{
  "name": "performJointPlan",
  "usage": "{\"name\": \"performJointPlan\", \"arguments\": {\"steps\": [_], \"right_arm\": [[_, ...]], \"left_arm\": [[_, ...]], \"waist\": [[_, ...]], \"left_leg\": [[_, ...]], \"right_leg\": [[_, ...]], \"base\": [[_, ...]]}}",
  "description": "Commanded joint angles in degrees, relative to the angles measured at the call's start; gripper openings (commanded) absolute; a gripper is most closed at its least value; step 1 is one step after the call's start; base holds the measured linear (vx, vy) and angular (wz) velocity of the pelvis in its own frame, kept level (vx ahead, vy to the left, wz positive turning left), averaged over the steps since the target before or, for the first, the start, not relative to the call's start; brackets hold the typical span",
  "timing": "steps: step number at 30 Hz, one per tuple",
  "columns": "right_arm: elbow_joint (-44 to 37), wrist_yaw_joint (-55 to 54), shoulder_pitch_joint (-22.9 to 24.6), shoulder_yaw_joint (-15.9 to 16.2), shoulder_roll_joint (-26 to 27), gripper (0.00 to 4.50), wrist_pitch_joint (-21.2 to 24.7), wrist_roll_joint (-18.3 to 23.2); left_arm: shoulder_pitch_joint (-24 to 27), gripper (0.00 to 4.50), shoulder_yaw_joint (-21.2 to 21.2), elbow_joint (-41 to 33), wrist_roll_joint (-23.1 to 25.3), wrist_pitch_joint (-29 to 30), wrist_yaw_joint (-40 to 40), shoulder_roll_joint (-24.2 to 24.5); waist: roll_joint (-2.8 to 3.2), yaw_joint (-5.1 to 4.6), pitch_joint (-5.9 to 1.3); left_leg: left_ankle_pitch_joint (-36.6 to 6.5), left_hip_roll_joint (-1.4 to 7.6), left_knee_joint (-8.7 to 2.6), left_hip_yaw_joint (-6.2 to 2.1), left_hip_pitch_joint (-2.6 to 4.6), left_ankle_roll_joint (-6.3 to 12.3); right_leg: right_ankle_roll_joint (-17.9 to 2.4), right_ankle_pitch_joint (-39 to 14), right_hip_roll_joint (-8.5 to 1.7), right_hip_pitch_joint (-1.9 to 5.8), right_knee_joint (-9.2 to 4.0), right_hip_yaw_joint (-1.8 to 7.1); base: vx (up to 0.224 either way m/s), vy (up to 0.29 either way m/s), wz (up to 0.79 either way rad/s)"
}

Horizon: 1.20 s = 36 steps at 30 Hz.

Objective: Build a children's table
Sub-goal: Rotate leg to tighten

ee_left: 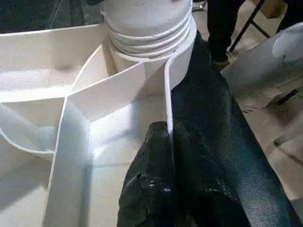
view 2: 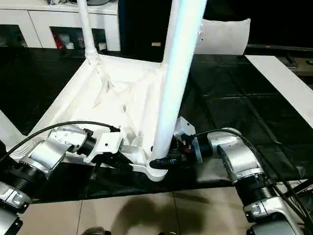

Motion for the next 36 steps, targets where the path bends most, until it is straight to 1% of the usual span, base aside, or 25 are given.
{"name": "performJointPlan", "arguments": {"steps": [1,2,4,5,7,8,9,10,11,12,13,14,15,16,17,18,20,21,23,25,26,28,29,32,36], "right_arm": [[-1.49,0.27,0.73,-0.47,0.07,2.07,1.91,2.07],[-2.55,-1.86,1.12,-1.13,1.25,2.05,3.55,2.74],[-2.90,-2.83,1.24,-1.35,1.73,2.04,4.16,2.86],[-2.56,-9.75,0.86,-2.37,4.41,2.04,5.21,1.24],[-2.24,-12.49,0.60,-2.90,5.55,2.04,5.61,0.70],[-0.87,-19.75,-0.31,-4.45,8.66,2.03,6.30,-0.57],[-0.77,-20.29,-0.38,-4.56,8.89,2.03,6.35,-0.65],[-0.59,-21.22,-0.50,-4.72,9.30,2.02,6.47,-0.84],[0.65,-27.40,-1.36,-5.57,11.99,2.00,7.28,-2.16],[1.22,-30.12,-1.77,-5.85,13.19,2.00,7.80,-2.79],[2.19,-33.80,-2.42,-6.10,14.78,2.00,8.17,-3.87],[3.02,-37.26,-3.01,-6.30,16.16,2.00,8.50,-5.03],[3.89,-40.49,-3.62,-6.58,17.55,2.00,9.32,-5.90],[4.73,-43.45,-4.21,-6.95,18.97,2.00,9.99,-6.55],[5.12,-44.63,-4.47,-7.18,19.61,2.00,10.19,-6.67],[5.85,-46.65,-4.97,-7.98,20.93,2.00,10.19,-6.41],[7.26,-48.40,-5.86,-9.01,22.52,2.00,8.04,-6.28],[7.37,-48.52,-5.96,-9.15,22.67,2.52,7.88,-6.24],[7.61,-48.98,-6.40,-10.51,23.45,2.65,7.85,-5.15],[6.58,-46.83,-5.88,-10.37,22.79,2.85,7.38,-4.58],[5.83,-45.18,-5.30,-10.17,21.93,3.08,6.94,-4.39],[4.84,-42.92,-4.53,-9.97,20.61,3.12,6.44,-4.08],[4.78,-42.79,-4.49,-9.96,20.52,3.31,6.41,-4.06],[4.26,-41.55,-4.04,-9.89,19.69,3.31,6.12,-3.89],[4.26,-41.55,-4.04,-9.89,19.69,3.31,6.12,-3.89]], "left_arm": [[-0.20,0.00,-1.55,-0.49,-0.41,0.58,-1.69,-1.07],[-0.13,0.00,-0.58,-0.66,-0.86,2.45,0.18,-2.00],[-0.10,0.00,-0.17,-0.75,-1.10,3.03,0.88,-2.40],[-0.11,0.00,1.54,-2.30,-2.39,8.33,3.40,-3.70],[-0.17,0.00,2.19,-2.68,-2.67,9.70,4.64,-4.25],[-0.42,0.00,3.86,-2.98,-2.96,12.55,8.88,-6.09],[-0.44,0.00,3.98,-2.98,-2.98,12.73,9.21,-6.23],[-0.46,0.00,4.20,-3.04,-2.99,13.06,9.88,-6.53],[-0.56,0.00,5.49,-3.67,-2.91,15.78,14.18,-8.41],[-0.59,0.00,5.92,-4.08,-2.60,17.03,16.19,-9.22],[-0.66,0.00,6.56,-4.43,-2.07,18.51,19.07,-10.43],[-0.71,0.00,7.12,-4.83,-1.55,20.09,21.32,-11.46],[-0.76,0.00,7.75,-5.19,-0.74,21.85,23.79,-12.48],[-0.86,0.00,8.30,-5.29,0.12,23.14,26.27,-13.40],[-0.92,0.00,8.46,-5.26,0.55,23.53,27.24,-13.73],[-1.08,0.00,8.60,-5.22,1.27,24.27,28.91,-14.26],[-1.70,0.00,9.01,-5.28,1.29,25.18,31.38,-15.53],[-1.76,0.00,9.02,-5.36,1.26,25.34,31.56,-15.63],[-1.89,0.00,9.01,-6.03,1.36,26.14,32.38,-16.06],[-1.92,0.00,8.84,-6.06,1.70,25.78,32.34,-15.83],[-1.82,0.00,8.75,-5.93,1.95,25.14,32.18,-15.47],[-1.67,0.00,8.65,-5.67,2.14,24.17,31.67,-14.86],[-1.66,0.00,8.64,-5.65,2.14,24.11,31.63,-14.82],[-1.52,0.00,8.52,-5.59,2.07,23.65,31.19,-14.36],[-1.52,0.00,8.52,-5.59,2.07,23.65,31.19,-14.36]], "waist": [[-0.13,-0.37,-3.78],[0.03,-0.33,-3.78],[-0.07,-0.45,-3.69],[0.05,-0.44,-3.62],[0.08,-0.89,-3.36],[-0.03,-1.26,-3.34],[0.00,-1.78,-3.24],[-0.11,-2.15,-3.28],[-0.15,-2.75,-3.30],[0.01,-3.61,-3.30],[-0.04,-4.03,-3.37],[-0.12,-4.87,-3.34],[-0.10,-5.23,-3.45],[0.05,-5.49,-3.55],[-0.07,-6.02,-3.49],[-0.57,-6.02,-3.52],[-0.27,-5.91,-3.55],[-0.21,-5.76,-3.61],[-0.15,-5.52,-3.76],[-0.17,-5.17,-3.96],[0.00,-5.11,-3.95],[-0.03,-4.79,-4.14],[0.01,-4.52,-4.14],[0.00,-4.13,-4.05],[0.01,-4.08,-3.90]], "left_leg": [[-9.42,3.06,-3.73,-0.92,0.59,2.21],[-9.48,3.02,-3.73,-0.95,0.60,2.03],[-9.85,2.99,-3.75,-0.95,0.61,1.89],[-10.65,2.85,-3.72,-0.99,0.66,1.72],[-12.16,2.67,-3.81,-1.12,0.88,0.82],[-12.80,2.48,-3.77,-1.26,0.84,0.39],[-13.60,2.36,-3.69,-1.36,0.95,-0.12],[-13.87,2.28,-3.73,-1.54,0.66,-0.23],[-14.01,2.33,-3.87,-1.74,0.21,-0.43],[-14.97,2.39,-3.82,-1.85,0.53,-0.81],[-15.33,2.32,-3.77,-2.01,0.41,-0.80],[-15.30,2.25,-3.81,-2.12,-0.08,-0.69],[-14.95,2.13,-3.69,-2.04,-0.03,-0.34],[-14.66,2.16,-3.60,-2.06,0.12,-0.36],[-14.06,1.99,-3.55,-1.95,0.01,0.19],[-13.62,1.92,-3.40,-1.73,0.29,0.83],[-12.71,1.92,-3.33,-1.58,0.38,1.65],[-12.11,2.09,-3.43,-1.54,0.51,1.89],[-10.65,2.35,-3.56,-1.52,0.32,2.24],[-8.59,2.46,-3.52,-1.43,0.17,2.90],[-8.15,2.46,-3.52,-1.43,0.12,3.05],[-6.24,2.50,-3.43,-1.34,-0.06,3.71],[-5.72,2.51,-3.42,-1.27,-0.02,4.08],[-5.86,2.52,-3.50,-1.19,0.05,3.96],[-7.34,2.56,-3.62,-1.26,0.21,2.90]], "right_leg": [[-7.43,-20.71,-5.33,2.91,-4.37,3.51],[-7.40,-20.84,-5.38,2.91,-4.38,3.51],[-7.19,-21.55,-5.36,2.87,-4.52,3.50],[-6.51,-23.58,-5.47,2.84,-4.83,3.45],[-5.72,-27.38,-5.48,2.58,-5.33,3.27],[-4.68,-30.18,-5.58,2.66,-5.62,3.09],[-3.89,-32.50,-5.49,2.37,-5.96,2.86],[-3.35,-33.46,-5.57,2.68,-6.05,2.64],[-2.45,-33.98,-5.51,3.00,-6.14,2.46],[-2.75,-33.77,-5.39,2.57,-6.23,2.34],[-2.97,-33.53,-5.45,2.73,-6.16,2.20],[-3.00,-33.28,-5.46,3.03,-6.10,2.11],[-2.80,-33.20,-5.52,2.96,-6.36,2.18],[-3.27,-32.37,-5.59,2.91,-6.20,2.31],[-3.93,-31.14,-5.37,2.83,-6.24,2.34],[-4.04,-31.10,-5.36,2.61,-6.47,2.46],[-4.74,-29.56,-5.33,2.51,-6.21,2.70],[-5.28,-27.85,-5.25,2.46,-6.06,2.74],[-6.50,-23.60,-5.16,2.73,-5.39,2.99],[-8.03,-18.65,-5.16,3.00,-4.67,3.21],[-8.32,-17.86,-5.16,3.04,-4.56,3.23],[-9.19,-14.42,-5.18,3.34,-4.13,3.34],[-9.60,-13.24,-5.23,3.41,-4.04,3.38],[-9.87,-13.75,-5.27,3.42,-4.09,3.41],[-9.14,-16.82,-5.27,3.33,-4.45,3.34]], "base": [[0.000,0.000,0.00],[0.000,0.000,0.00],[0.000,0.000,0.00],[0.000,0.000,0.00],[0.000,0.000,0.00],[0.000,0.000,0.00],[0.000,0.000,0.00],[0.000,0.000,0.00],[0.000,0.000,0.00],[0.000,0.000,0.00],[0.000,0.000,0.00],[0.000,0.000,0.00],[0.000,0.000,0.00],[0.000,0.000,0.00],[0.000,0.000,0.00],[0.000,0.000,0.00],[0.000,0.000,0.00],[0.000,0.000,0.00],[0.000,0.000,0.00],[0.000,0.000,0.00],[0.000,0.000,0.00],[0.000,0.000,0.00],[0.000,0.000,0.00],[0.000,0.000,0.00],[0.000,0.000,0.00]]}}
